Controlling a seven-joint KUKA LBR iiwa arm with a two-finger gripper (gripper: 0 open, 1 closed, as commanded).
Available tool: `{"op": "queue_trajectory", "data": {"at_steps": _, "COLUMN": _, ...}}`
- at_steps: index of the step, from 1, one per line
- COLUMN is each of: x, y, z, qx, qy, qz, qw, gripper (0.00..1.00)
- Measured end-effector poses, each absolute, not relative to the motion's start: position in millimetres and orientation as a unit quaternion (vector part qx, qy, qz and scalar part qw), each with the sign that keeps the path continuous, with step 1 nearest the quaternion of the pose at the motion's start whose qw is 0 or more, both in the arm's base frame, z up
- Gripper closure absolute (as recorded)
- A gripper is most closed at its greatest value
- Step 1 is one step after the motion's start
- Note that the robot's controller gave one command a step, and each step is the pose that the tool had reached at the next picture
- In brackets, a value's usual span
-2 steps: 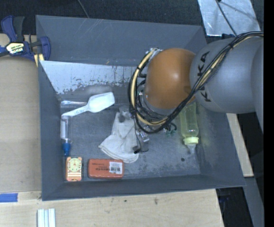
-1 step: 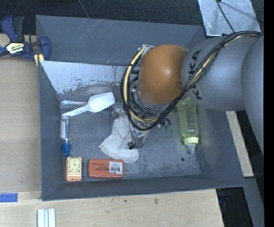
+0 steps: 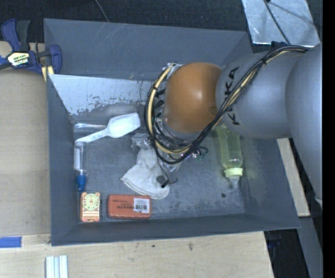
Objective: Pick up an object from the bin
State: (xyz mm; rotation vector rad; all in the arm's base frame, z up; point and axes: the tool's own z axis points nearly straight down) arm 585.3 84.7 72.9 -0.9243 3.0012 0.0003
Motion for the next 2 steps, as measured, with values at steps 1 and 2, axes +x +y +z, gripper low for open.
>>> {"op": "queue_trajectory", "data": {"at_steps": 1, "x": 589.1, "y": 100.6, "z": 74.2, "qx": -0.29, "qy": 0.957, "qz": -0.001, "qw": 0.002, "gripper": 1.0}}
{"op": "queue_trajectory", "data": {"at_steps": 2, "x": 589.1, "y": 100.6, "z": 74.2, "qx": -0.29, "qy": 0.957, "qz": -0.001, "qw": 0.002, "gripper": 1.0}}
